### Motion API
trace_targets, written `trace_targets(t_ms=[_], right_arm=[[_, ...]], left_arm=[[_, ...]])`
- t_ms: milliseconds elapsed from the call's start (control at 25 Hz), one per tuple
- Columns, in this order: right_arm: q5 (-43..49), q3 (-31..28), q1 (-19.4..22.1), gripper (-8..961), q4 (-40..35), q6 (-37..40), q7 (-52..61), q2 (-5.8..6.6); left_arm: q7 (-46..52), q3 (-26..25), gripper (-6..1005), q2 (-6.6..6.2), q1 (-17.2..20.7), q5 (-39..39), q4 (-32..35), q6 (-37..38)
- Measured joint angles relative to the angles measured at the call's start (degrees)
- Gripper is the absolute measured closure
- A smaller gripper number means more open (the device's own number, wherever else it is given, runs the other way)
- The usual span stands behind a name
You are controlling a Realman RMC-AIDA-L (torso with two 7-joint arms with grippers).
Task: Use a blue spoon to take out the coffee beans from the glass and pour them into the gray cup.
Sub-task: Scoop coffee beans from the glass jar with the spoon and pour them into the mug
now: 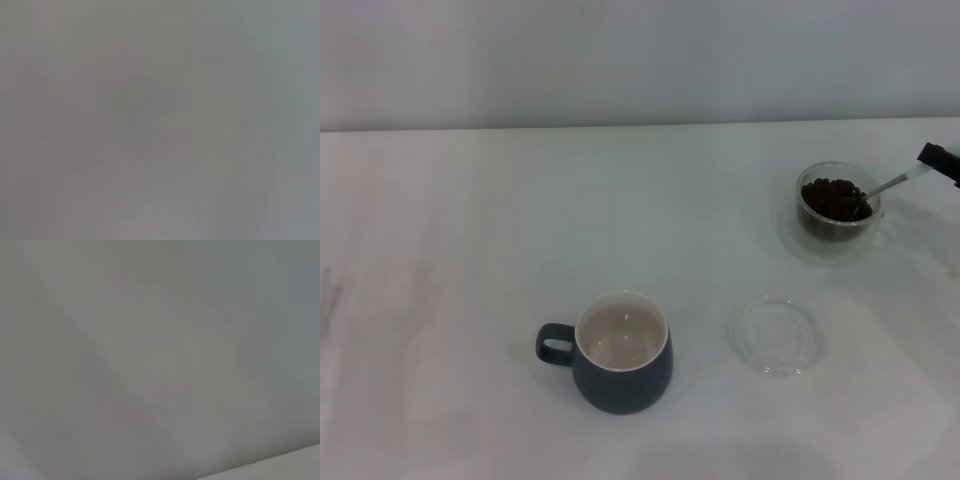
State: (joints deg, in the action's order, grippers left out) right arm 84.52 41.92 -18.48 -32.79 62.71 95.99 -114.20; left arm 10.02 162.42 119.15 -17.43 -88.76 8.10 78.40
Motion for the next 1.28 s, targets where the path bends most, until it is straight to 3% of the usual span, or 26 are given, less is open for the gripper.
trace_targets(t_ms=[800, 1280], right_arm=[[0.0, 3.3, -1.2, 806, 0.0, -4.4, 14.0, 0.99], [-0.7, 2.6, -1.2, 806, 0.3, -5.8, 20.6, 0.86]], left_arm=[[0.4, 0.4, 112, -0.36, 0.0, 2.2, -0.1, 0.6], [0.3, 0.4, 112, -0.32, -0.2, 2.2, -0.6, 0.6]])
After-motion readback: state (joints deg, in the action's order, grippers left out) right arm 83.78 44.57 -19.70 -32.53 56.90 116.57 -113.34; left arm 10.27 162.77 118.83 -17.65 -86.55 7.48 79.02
